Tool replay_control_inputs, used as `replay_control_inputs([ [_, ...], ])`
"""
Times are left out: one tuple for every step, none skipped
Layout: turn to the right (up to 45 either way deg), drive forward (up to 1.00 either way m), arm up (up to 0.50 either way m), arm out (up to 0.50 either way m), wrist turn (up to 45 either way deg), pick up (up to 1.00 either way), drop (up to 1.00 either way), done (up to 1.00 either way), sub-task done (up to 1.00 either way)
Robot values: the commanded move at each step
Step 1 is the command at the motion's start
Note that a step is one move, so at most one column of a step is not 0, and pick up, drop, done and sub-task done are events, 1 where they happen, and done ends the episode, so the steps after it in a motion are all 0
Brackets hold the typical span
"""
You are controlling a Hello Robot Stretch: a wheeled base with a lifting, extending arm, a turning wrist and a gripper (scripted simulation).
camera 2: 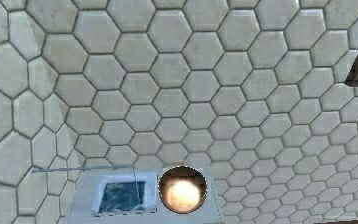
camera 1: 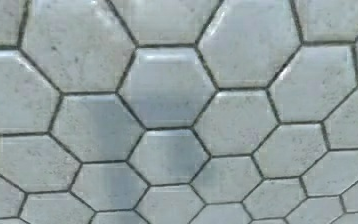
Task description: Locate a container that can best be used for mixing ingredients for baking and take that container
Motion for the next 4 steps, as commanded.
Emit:
replay_control_inputs([
  [-45.0,0.00,0.00,0.00,0.0,0.00,0.00,0.00,0.00],
  [-45.0,0.00,0.00,0.00,0.0,0.00,0.00,0.00,0.00],
  [-45.0,0.00,0.00,0.00,0.0,0.00,0.00,0.00,0.00],
  [-30.0,0.00,0.00,0.00,0.0,0.00,0.00,0.00,0.00],
])
